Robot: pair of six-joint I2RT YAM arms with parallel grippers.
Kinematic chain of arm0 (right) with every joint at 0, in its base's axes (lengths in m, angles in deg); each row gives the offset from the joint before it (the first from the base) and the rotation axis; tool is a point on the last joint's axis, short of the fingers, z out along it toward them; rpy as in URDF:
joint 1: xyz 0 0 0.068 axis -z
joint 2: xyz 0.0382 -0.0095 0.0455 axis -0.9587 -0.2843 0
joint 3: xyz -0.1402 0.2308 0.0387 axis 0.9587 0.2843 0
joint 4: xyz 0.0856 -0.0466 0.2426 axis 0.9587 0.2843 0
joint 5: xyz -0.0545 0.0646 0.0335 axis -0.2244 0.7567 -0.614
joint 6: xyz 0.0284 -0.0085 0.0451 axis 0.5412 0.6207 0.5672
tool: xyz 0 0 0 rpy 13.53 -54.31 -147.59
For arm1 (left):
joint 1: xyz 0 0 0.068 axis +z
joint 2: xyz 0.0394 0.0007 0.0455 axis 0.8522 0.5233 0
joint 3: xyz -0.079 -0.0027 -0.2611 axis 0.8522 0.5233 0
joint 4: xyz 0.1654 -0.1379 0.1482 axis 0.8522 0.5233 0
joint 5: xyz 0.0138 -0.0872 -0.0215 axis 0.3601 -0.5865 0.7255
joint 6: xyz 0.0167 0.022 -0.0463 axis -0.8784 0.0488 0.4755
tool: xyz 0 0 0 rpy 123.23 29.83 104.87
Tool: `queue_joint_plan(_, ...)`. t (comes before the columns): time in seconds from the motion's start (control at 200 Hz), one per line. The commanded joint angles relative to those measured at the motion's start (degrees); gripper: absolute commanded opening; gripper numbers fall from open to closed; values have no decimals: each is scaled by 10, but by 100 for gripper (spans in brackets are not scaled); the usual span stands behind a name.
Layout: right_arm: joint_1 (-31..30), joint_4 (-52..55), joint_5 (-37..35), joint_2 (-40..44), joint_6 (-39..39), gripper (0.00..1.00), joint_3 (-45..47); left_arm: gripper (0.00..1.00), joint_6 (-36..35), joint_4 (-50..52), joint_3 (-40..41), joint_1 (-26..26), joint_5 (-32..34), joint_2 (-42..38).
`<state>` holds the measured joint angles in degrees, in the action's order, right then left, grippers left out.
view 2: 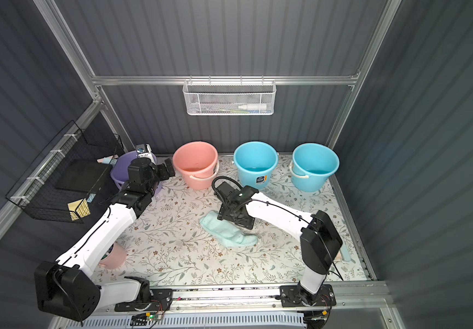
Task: Wipe the inside of the bucket with a cloth
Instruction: Pick up the cleaning item at the center of the board.
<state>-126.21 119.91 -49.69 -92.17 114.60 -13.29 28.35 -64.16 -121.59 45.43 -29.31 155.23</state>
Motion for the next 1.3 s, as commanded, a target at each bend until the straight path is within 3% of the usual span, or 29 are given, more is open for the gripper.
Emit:
queue_joint_plan(0.0, -17, 51, 8, -41, 138, 99, -23, 100, -12, 6, 16, 4, -12, -22)
queue_joint_plan(0.17, -30, 55, 32, -102, 202, 99, -38, 100, -17, 5, 26, 4, -12, -42)
queue_joint_plan(0.545, -36, 39, 29, -183, 210, 98, -30, 100, -17, 0, 34, 4, -13, -63)
queue_joint_plan(0.665, -36, 19, 29, -176, 212, 87, -7, 100, -17, -1, 34, 4, -13, -62)
queue_joint_plan(0.92, -35, -6, -3, -126, 193, 36, 18, 100, -12, 7, 29, 4, -12, -54)
queue_joint_plan(1.061, -32, -10, -35, -79, 175, 16, 33, 100, 4, 10, 25, 4, -14, -46)
queue_joint_plan(1.176, -23, -14, -53, -42, 144, 6, 44, 99, 22, 28, 7, 4, -24, -26)
queue_joint_plan(1.296, -8, -16, -69, 2, 89, 2, 56, 99, 29, 39, -33, 4, -35, 9)
